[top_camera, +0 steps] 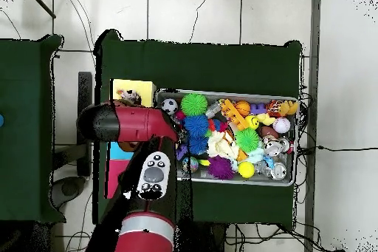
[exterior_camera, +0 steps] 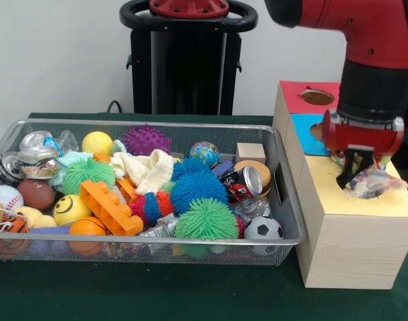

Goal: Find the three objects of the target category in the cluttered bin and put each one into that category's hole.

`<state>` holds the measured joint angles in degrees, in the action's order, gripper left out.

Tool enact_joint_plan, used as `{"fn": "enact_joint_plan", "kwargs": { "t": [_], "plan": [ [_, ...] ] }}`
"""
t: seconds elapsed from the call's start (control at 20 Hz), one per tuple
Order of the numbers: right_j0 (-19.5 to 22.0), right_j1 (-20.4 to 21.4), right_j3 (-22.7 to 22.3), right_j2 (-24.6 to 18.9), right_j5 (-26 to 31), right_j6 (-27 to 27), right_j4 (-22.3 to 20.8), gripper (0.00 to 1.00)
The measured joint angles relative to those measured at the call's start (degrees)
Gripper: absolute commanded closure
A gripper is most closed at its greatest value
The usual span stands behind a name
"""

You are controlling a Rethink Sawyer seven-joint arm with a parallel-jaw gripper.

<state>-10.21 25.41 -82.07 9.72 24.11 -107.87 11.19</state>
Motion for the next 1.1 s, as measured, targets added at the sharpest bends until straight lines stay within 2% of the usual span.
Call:
{"fn": "enact_joint_plan", "kwargs": {
  "t": [0.2,0.5,1.1],
  "plan": [
    [0.1,-3.5,2.7,0.0,-2.2,0.0,0.5,1.0],
    [0.0,-4.9,5.1,0.2,-2.4,0.0,1.6,1.0],
    [0.3,-4.6,4.7,0.1,-2.2,0.0,1.6,1.0]
  ]
}}
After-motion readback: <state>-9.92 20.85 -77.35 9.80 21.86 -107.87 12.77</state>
